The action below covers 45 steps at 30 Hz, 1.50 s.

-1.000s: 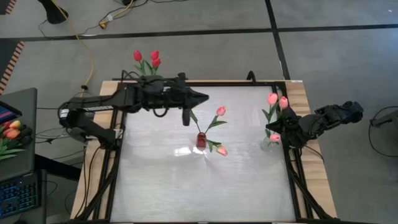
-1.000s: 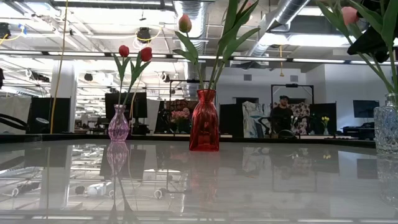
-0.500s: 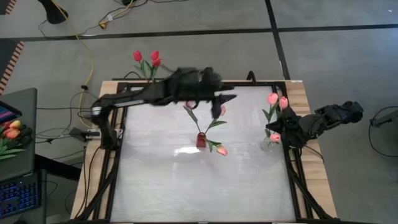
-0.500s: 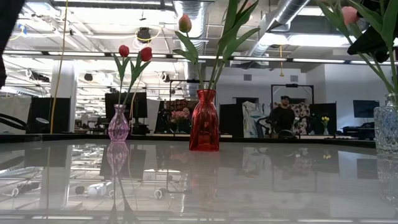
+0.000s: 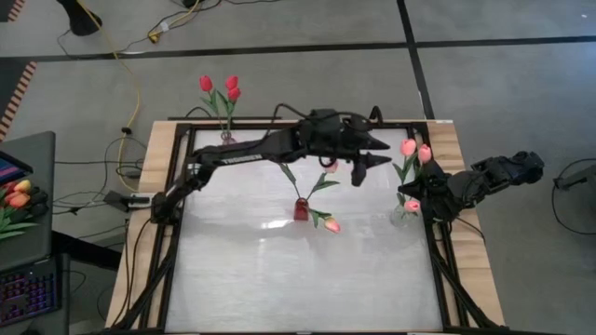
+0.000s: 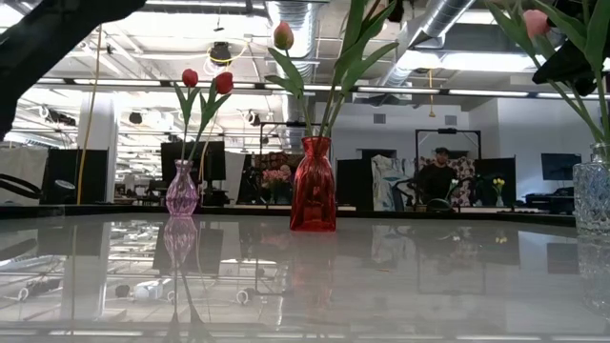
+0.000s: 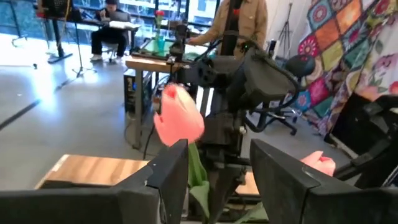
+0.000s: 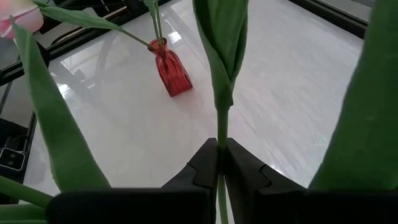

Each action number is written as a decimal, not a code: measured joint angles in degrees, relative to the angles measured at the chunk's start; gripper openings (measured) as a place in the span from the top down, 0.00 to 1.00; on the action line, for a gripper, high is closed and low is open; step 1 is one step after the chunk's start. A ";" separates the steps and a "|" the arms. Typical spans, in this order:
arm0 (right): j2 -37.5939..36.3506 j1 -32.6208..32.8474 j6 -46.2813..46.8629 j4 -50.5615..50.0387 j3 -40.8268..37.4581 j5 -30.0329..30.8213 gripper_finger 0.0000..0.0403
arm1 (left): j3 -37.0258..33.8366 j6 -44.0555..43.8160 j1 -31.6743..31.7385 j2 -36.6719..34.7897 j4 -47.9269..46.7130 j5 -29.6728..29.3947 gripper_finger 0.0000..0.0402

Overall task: Sort flowers into vase by color
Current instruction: Put the pink tulip into the transparent vase

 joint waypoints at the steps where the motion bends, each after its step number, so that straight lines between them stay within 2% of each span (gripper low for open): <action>1: 0.00 0.00 0.00 0.02 0.00 0.00 0.87 | -0.02 -0.48 -0.02 0.52 0.40 -0.10 0.60; 7: 0.00 -0.01 -0.02 0.03 0.00 0.03 0.87 | 0.14 0.62 -0.07 3.16 6.95 -3.92 0.60; 10: -0.02 0.00 -0.15 0.00 0.00 0.11 0.87 | 0.15 -0.59 0.42 3.77 6.63 -5.75 0.60; 15: 0.00 -0.02 -0.15 0.02 0.00 0.20 0.87 | 0.35 -1.38 1.25 5.88 6.97 -5.21 0.60; 25: 0.00 -0.02 -1.51 0.94 0.02 0.35 0.87 | 0.39 -1.21 0.71 6.26 9.47 -15.30 0.60; 36: 0.00 -0.02 -1.51 1.07 0.02 -0.46 0.87 | 0.42 0.21 -0.75 6.28 10.34 -15.71 0.60; 40: 0.00 -0.02 -1.49 1.05 0.02 -1.13 0.83 | 0.42 0.54 -0.71 6.28 10.27 -15.76 0.60; 45: 0.00 -0.02 -1.48 0.96 0.02 -1.21 0.72 | 0.42 0.76 -0.68 6.28 10.25 -15.76 0.60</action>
